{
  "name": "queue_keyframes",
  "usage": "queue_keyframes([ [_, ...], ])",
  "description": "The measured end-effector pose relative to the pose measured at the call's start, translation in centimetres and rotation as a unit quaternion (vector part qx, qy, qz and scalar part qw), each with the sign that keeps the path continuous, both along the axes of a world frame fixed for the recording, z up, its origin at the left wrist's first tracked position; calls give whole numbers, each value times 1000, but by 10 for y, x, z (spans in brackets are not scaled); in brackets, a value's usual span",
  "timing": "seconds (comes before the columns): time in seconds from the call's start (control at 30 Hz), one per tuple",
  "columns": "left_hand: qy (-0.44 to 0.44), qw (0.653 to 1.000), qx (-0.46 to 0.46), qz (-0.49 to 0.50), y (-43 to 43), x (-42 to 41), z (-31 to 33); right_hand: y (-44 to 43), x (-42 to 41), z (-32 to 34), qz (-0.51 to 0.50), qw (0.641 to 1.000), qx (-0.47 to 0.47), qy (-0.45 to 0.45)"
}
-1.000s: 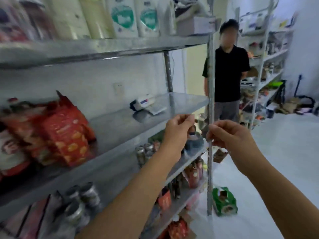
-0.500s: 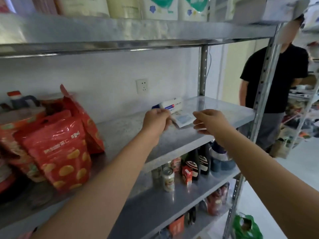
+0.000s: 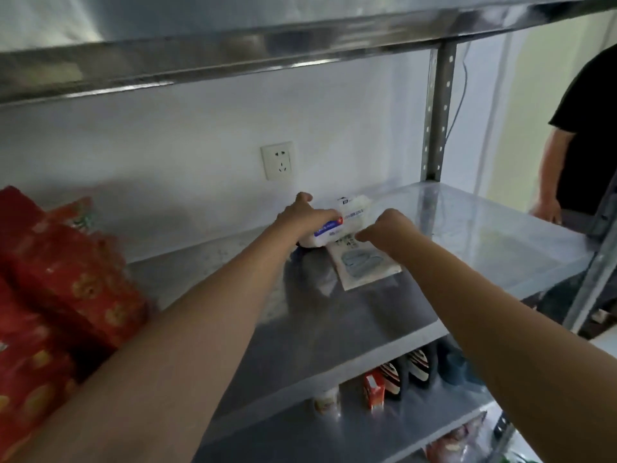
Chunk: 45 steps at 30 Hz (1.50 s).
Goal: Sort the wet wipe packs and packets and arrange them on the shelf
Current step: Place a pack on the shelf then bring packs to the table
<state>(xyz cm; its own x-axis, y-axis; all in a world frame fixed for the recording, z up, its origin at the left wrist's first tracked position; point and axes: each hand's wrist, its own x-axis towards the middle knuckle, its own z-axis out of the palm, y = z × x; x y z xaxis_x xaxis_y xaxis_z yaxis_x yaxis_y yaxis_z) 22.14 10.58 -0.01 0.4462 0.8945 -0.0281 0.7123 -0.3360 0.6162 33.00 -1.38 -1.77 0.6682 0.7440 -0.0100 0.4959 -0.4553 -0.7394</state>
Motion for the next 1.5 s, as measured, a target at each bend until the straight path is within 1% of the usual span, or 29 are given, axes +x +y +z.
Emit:
queue_keyframes([
  [0.1, 99, 994, 45, -3, 7, 6, -8, 10, 10, 0, -2, 998, -36, 45],
  [0.17, 111, 993, 25, 7, 7, 4, -6, 13, 16, -3, -7, 995, -32, 90],
  [0.23, 65, 998, -16, 17, 12, 1, -4, 11, 22, -5, -10, 994, -20, 111],
  [0.3, -29, 997, -63, 43, 18, -6, -5, 6, 30, -5, -23, 992, 14, 127],
  [0.37, -106, 986, -97, 81, 21, -16, -8, -1, 38, -4, -45, 985, 46, 159],
  [0.47, -170, 977, -88, 90, 13, -32, -15, -14, 43, -3, -63, 972, 84, 210],
  [0.53, -218, 969, -85, 75, -2, -41, -17, -28, 35, 1, -61, 950, 138, 272],
  [0.6, -245, 966, -54, 55, -25, -49, -16, -48, 16, 8, -37, 922, 192, 334],
  [0.63, -238, 970, -16, 46, -37, -52, -16, -59, 5, 12, -28, 905, 221, 361],
  [0.7, -193, 977, 93, 22, -62, -60, -17, -80, -20, 18, -12, 874, 267, 405],
  [0.77, -159, 971, 178, -24, -94, -66, -19, -102, -47, 21, -20, 855, 298, 424],
  [0.8, -145, 965, 210, -54, -114, -69, -21, -114, -60, 21, -40, 847, 313, 427],
  [0.9, -130, 946, 267, -131, -174, -84, -30, -155, -99, 15, -120, 823, 373, 411],
  [1.0, -157, 936, 263, -172, -232, -100, -51, -204, -133, -3, -198, 817, 391, 374],
  [1.07, -159, 921, 255, -248, -283, -117, -77, -257, -153, -32, -274, 815, 399, 318],
  [1.1, -168, 907, 234, -307, -309, -127, -93, -289, -162, -48, -321, 811, 392, 291],
  [1.13, -194, 887, 184, -376, -333, -136, -109, -323, -172, -63, -365, 804, 386, 266],
  [1.17, -232, 862, 93, -440, -356, -145, -120, -359, -184, -78, -407, 793, 380, 246],
  [1.2, -274, 835, -43, -475, -376, -151, -133, -394, -201, -89, -439, 783, 370, 237],
  [1.23, -302, 802, -205, -472, -395, -158, -143, -424, -221, -97, -462, 773, 364, 238],
  [1.27, -296, 767, -351, -448, -415, -162, -151, -451, -242, -106, -478, 764, 362, 239],
  [1.3, -248, 734, -458, -435, -437, -167, -160, -475, -263, -116, -490, 760, 355, 239],
  [1.33, -180, 708, -515, -448, -459, -174, -168, -496, -283, -127, -505, 758, 341, 234],
  [1.37, -112, 690, -530, -481, -483, -182, -175, -516, -304, -138, -522, 756, 324, 224],
  [1.4, -59, 671, -523, -522, -506, -190, -184, -536, -322, -149, -543, 749, 313, 215],
  [1.43, -23, 659, -511, -551, -530, -199, -191, -555, -340, -159, -563, 735, 312, 212],
  [1.5, 5, 640, -504, -580, -573, -216, -202, -593, -370, -174, -606, 700, 319, 204],
])
